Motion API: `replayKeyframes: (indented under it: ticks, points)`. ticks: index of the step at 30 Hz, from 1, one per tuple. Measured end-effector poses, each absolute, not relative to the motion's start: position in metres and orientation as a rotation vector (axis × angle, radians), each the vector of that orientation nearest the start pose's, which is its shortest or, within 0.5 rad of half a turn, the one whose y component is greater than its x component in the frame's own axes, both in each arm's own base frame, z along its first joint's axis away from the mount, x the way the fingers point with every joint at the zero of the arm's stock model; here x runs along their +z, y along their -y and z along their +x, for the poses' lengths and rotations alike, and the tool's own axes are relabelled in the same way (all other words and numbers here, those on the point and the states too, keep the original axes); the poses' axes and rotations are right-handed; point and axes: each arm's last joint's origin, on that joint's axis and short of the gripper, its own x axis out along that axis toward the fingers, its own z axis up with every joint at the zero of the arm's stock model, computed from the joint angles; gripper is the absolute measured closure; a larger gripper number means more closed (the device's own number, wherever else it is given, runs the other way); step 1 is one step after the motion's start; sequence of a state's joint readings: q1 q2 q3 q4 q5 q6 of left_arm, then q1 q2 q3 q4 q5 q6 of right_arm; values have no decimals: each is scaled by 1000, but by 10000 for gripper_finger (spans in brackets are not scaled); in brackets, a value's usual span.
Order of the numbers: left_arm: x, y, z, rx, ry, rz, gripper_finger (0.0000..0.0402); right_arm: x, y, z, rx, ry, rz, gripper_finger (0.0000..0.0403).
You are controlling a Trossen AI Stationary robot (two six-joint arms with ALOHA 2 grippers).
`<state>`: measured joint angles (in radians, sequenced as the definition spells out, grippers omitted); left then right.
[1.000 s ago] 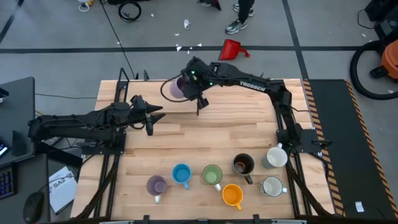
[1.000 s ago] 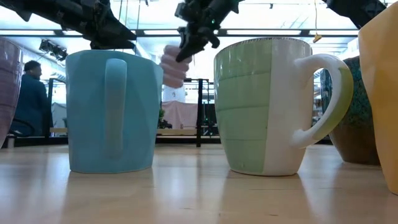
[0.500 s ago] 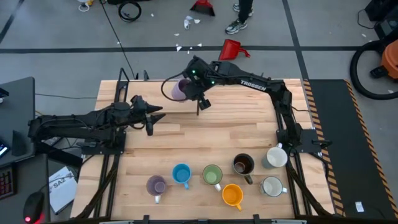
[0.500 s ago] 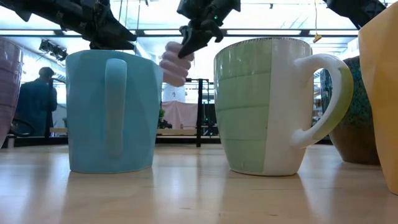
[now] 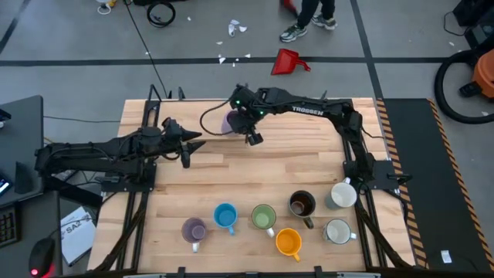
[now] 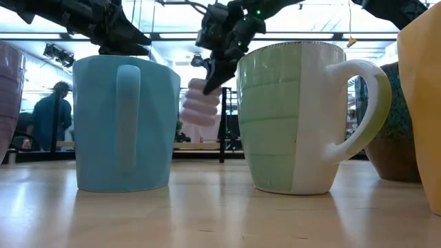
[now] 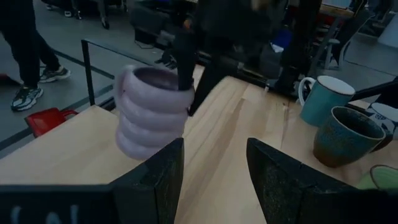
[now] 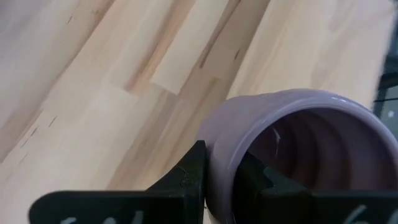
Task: Place coffee mugs
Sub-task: Put the violet mug on the shelf
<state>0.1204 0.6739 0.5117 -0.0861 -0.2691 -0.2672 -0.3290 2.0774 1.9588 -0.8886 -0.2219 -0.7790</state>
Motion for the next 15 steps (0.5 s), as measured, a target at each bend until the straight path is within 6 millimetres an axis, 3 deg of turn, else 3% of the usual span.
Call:
replayKeyframes:
  ticks: [10,15]
  points:
    - [266,-26,156,388,-179,-266,221,271,140,430,274,-933,-460,348]
    - [266,-26,157,387,-178,-259,221,292,129,437,256,-887,-550,348]
